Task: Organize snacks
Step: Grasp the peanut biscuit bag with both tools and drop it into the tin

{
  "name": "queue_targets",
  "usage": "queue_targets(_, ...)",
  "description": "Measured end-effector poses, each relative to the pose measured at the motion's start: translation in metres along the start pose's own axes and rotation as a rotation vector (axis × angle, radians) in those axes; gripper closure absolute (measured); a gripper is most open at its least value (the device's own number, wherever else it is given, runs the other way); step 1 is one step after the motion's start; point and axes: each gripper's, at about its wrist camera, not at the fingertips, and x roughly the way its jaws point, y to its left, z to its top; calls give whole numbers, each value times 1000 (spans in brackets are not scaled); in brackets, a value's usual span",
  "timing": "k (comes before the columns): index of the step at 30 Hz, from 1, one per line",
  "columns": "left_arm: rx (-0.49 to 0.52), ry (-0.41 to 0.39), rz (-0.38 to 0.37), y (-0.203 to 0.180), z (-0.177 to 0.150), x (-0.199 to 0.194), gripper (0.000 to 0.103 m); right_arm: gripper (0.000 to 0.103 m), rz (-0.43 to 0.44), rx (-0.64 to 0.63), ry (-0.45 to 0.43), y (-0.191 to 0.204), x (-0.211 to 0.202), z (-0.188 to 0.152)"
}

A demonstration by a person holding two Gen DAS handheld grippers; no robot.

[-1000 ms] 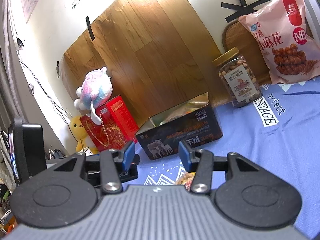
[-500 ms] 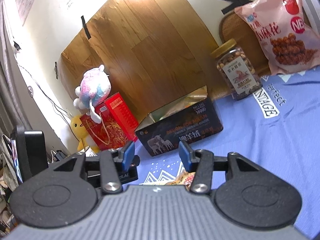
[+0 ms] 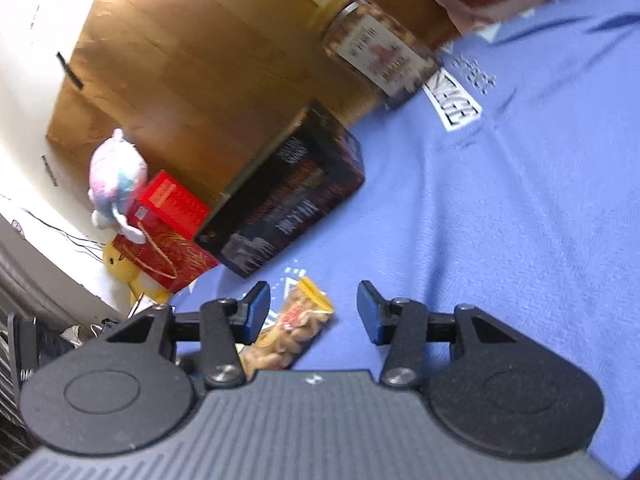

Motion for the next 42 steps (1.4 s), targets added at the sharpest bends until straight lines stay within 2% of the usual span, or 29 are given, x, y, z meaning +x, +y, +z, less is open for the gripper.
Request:
queue_targets(4,-65,17,-102,6,1,5,31,52,-14,-33,33,5,19,4)
queue_targets(6,-63,4,-91,2,-1,8,33,54,-17,-52,56,8,29,4)
queue_targets(7,-39,-3,-65,-3,-4,9,41,54,-12,-69,66,12,32,1)
queue_targets(8,-23,0,-49,-7,-5,10,65,56,-7,-87,76,14,34,1)
queue_targets(9,-16,14,-44,-10,-6,14,71,57,0,-108,88,17,35,-3)
queue_targets(14,-6,-27,-16,-10,-3,13,79,68,-10,-189,79,27,27,-21)
queue_targets(18,28,-71,-20,-20,13,5,80,78,10,-187,75,32,25,-20)
queue_targets(23,101,-167,-5,-38,62,-8,80,78,40,-269,-7,56,33,7)
queue_targets(26,137,-214,13,-45,101,-5,79,78,69,-281,-45,66,50,37)
queue_targets(30,160,-265,97,-46,144,17,77,75,61,-323,-88,78,87,73)
queue_targets(32,141,-260,150,-38,157,36,69,72,40,-329,-78,78,113,86)
queue_targets(33,134,-242,182,-35,161,45,69,71,18,-342,-79,78,122,88)
queue_targets(35,118,-212,226,-28,163,56,69,71,-48,-387,-94,79,132,87)
queue_targets(36,113,-218,219,-25,160,54,69,71,-56,-391,-104,77,130,85)
queue_targets(40,99,-260,164,-18,135,22,69,69,15,-334,-120,62,92,74)
queue_targets(41,109,-271,153,-18,124,12,69,65,19,-325,-105,60,82,71)
queue_targets(42,139,-309,159,-23,110,0,68,65,22,-314,-84,56,72,67)
